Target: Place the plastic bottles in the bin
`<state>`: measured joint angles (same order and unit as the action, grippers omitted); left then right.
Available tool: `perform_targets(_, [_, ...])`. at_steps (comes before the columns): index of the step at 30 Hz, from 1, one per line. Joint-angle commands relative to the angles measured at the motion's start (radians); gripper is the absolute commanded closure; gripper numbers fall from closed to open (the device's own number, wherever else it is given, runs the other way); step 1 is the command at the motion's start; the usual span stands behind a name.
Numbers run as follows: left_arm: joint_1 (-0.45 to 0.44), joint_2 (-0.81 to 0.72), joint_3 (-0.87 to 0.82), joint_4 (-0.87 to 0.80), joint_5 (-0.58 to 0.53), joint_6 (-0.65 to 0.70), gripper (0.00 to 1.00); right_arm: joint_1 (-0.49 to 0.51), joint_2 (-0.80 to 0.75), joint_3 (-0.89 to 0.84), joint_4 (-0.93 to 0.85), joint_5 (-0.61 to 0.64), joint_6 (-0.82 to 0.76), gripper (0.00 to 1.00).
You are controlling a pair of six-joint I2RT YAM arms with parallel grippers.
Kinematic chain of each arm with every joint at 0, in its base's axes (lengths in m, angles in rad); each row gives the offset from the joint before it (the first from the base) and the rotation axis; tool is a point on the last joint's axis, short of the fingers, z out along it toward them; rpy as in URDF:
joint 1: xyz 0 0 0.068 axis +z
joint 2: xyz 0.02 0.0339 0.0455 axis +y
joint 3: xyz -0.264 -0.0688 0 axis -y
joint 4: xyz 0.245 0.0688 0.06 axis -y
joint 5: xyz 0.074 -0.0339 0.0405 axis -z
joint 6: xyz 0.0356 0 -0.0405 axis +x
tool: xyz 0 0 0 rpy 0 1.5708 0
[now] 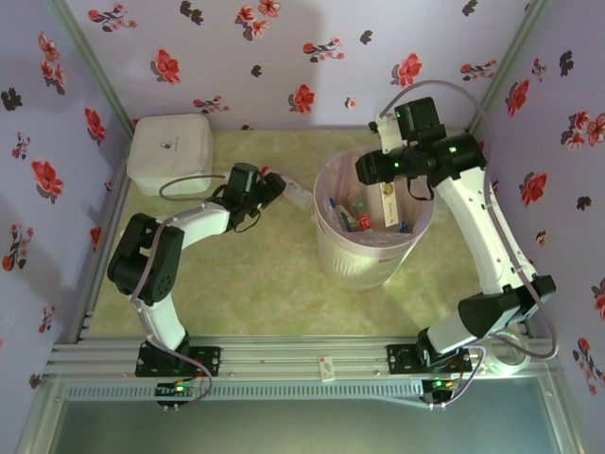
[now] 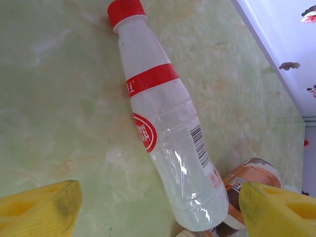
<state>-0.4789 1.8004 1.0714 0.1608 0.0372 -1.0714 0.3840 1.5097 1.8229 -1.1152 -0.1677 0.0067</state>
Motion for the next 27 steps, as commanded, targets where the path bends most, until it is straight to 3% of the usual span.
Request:
perform_targets(1, [-0.009,0.033,0.053,0.055,0.018,-0.032,0.17,0.01,0.013,-0.048,0.039,-0.012,-0.006,0.54])
perform_targets(13, [-0.02,0.156,0.136,0.084,0.039,-0.064,0.17,0.043,0.017,-0.199,0.162,-0.073,0.054,0.48])
perform_targets(22, [-0.038,0.209,0.16,0.108,0.058,-0.094,0.18,0.043,-0.036,-0.196,0.16,-0.073,0.057,0.21])
perform_targets(27, [-0.055,0.229,0.171,0.118,0.07,-0.106,0.18,0.037,-0.112,-0.153,0.121,-0.061,0.049,0.16])
